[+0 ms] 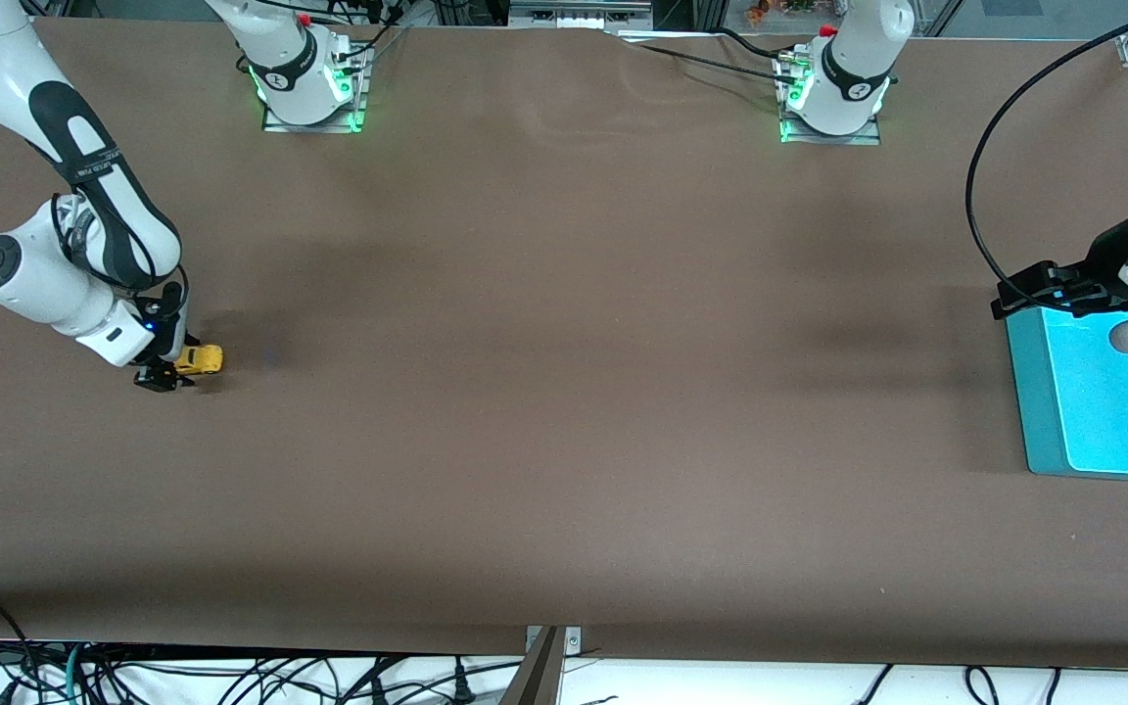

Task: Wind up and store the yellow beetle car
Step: 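Release the car with the right gripper, letting it roll away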

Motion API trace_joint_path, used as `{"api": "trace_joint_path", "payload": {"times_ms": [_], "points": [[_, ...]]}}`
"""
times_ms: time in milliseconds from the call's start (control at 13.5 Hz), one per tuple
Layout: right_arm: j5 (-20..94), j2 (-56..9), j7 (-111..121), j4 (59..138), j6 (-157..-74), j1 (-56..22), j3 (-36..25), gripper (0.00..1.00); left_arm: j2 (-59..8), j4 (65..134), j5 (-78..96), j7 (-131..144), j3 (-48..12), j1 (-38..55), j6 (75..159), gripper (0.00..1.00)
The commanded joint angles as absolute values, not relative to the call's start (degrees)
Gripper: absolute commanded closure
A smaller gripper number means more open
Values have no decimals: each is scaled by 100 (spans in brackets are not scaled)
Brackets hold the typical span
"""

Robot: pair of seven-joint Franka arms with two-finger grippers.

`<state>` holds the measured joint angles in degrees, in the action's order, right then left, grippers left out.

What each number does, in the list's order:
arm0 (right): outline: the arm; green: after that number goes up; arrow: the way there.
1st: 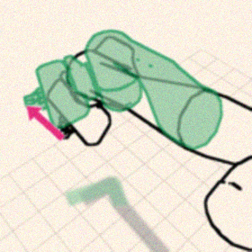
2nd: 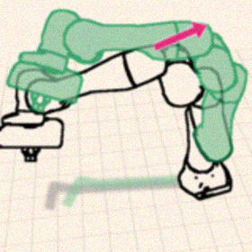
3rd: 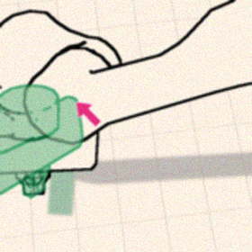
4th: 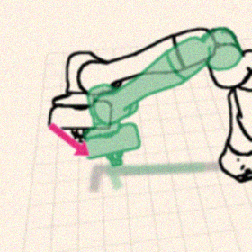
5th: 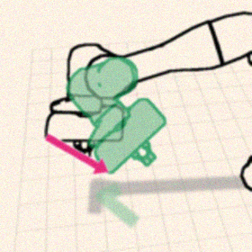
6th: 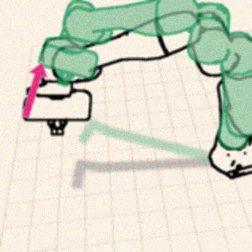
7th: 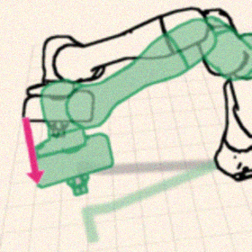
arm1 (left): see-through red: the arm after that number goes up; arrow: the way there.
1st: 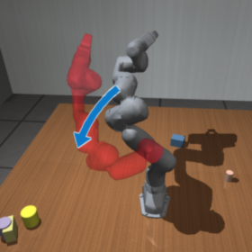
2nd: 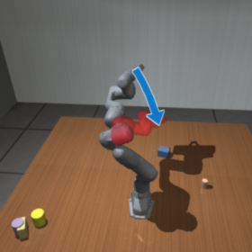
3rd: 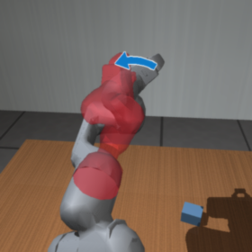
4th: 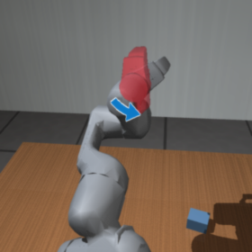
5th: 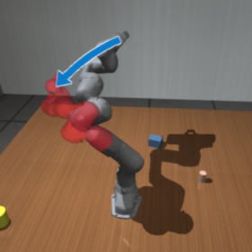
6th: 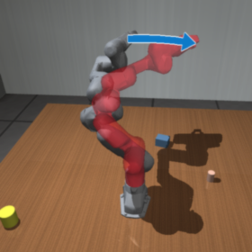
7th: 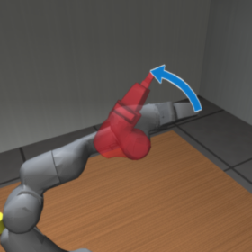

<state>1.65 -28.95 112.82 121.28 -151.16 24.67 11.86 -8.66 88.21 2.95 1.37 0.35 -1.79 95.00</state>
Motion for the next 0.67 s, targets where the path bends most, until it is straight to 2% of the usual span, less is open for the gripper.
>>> {"api": "trace_joint_path", "payload": {"times_ms": [0,594], "points": [[246,-2979,11215,11638,-14608,2531,1467,0,-914,8684,457,17,18,-237,9466,0],[237,-2927,10723,11330,-14063,2461,1591,0,-923,8684,457,18,18,-237,9466,0]]}}
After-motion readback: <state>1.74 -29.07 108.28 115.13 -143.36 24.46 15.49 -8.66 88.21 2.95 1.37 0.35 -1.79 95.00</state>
